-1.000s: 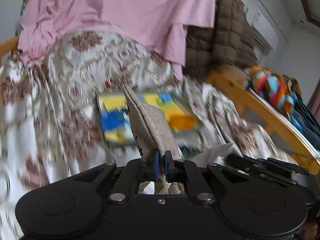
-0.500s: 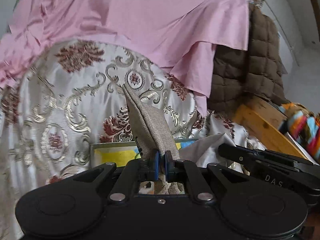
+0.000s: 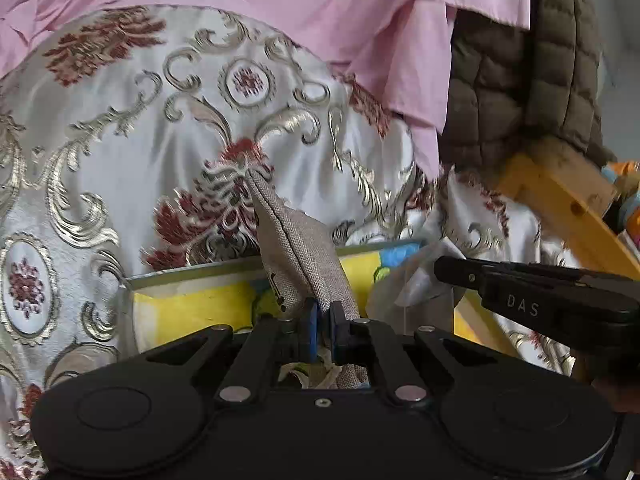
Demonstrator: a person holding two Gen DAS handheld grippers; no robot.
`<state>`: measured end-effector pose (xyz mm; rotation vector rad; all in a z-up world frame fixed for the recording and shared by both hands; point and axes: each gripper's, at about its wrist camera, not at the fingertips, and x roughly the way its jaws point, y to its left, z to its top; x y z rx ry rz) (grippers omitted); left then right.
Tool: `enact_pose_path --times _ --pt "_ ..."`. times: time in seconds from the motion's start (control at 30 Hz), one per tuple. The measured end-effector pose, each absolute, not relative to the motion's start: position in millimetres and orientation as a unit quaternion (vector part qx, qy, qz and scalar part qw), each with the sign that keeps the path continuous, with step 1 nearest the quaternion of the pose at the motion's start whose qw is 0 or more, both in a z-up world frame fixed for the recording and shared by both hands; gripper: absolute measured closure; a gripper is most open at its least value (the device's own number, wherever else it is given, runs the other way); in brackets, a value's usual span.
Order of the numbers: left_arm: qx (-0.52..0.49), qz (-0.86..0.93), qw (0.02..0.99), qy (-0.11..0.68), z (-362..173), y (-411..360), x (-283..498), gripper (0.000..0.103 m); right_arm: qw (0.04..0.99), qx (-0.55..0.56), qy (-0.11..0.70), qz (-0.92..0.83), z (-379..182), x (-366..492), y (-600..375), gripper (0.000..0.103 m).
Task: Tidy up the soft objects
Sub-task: 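Carry the burlap pouch and grey cloth over the tin tray with both tools, then open both tools to drop the pouch and grey cloth into the tray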
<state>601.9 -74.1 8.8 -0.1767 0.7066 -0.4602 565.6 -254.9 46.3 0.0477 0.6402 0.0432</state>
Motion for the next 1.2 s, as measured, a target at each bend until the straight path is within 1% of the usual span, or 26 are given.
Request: enact_pose_path --times 0.5,0.6,0.7,0.77,0.8,0.83,0.87,0.9,0.93,0.97,1.0,1.03,1.07,1.1,1.17,1.2 --pt "-0.072 -0.206 0.906 0.364 -16 -93 622 0.096 0.940 0.032 0.339 -0.018 22 586 -281 0.098" --pt "-0.068 -0.204 0.906 0.366 -19 -90 623 0.095 0.938 0.027 0.346 -0.020 18 588 -279 0.097" --pt "-0.072 -0.203 0.905 0.368 -21 -87 624 0.093 0.938 0.024 0.345 -0.021 17 589 -275 0.093" --pt "-0.074 -0.202 0.903 0.371 -21 -85 623 0.092 0.937 0.027 0.348 -0.022 16 588 -273 0.086" --pt "-0.074 -0.202 0.902 0.373 -22 -85 623 0.089 0.937 0.026 0.348 -0.022 16 587 -272 0.083" --pt "-0.074 -0.202 0.901 0.377 -22 -85 622 0.085 0.937 0.024 0.348 -0.024 16 586 -271 0.077" --pt "-0.074 -0.201 0.900 0.379 -22 -84 621 0.084 0.937 0.021 0.348 -0.026 17 585 -271 0.070" --pt "-0.073 -0.201 0.900 0.380 -21 -83 620 0.084 0.937 0.022 0.348 -0.029 18 583 -271 0.067" --pt "-0.073 -0.201 0.900 0.379 -20 -82 618 0.082 0.937 0.022 0.347 -0.029 19 581 -272 0.058" --pt "-0.072 -0.202 0.900 0.379 -20 -81 616 0.080 0.938 0.022 0.345 -0.028 21 579 -272 0.054" --pt "-0.072 -0.201 0.901 0.379 -19 -80 613 0.075 0.938 0.021 0.344 -0.027 23 577 -273 0.051" --pt "-0.072 -0.200 0.901 0.378 -18 -79 611 0.071 0.939 0.021 0.343 -0.029 25 574 -273 0.046" --pt "-0.073 -0.199 0.902 0.376 -16 -77 608 0.069 0.940 0.022 0.340 -0.029 26 571 -274 0.041" --pt "-0.076 -0.200 0.903 0.373 -15 -76 605 0.064 0.941 0.025 0.337 -0.029 28 568 -274 0.039" --pt "-0.079 -0.201 0.906 0.364 -10 -72 595 0.058 0.944 0.031 0.326 -0.029 33 559 -276 0.030" --pt "-0.079 -0.200 0.909 0.357 -7 -70 589 0.054 0.947 0.035 0.319 -0.029 35 552 -277 0.028"
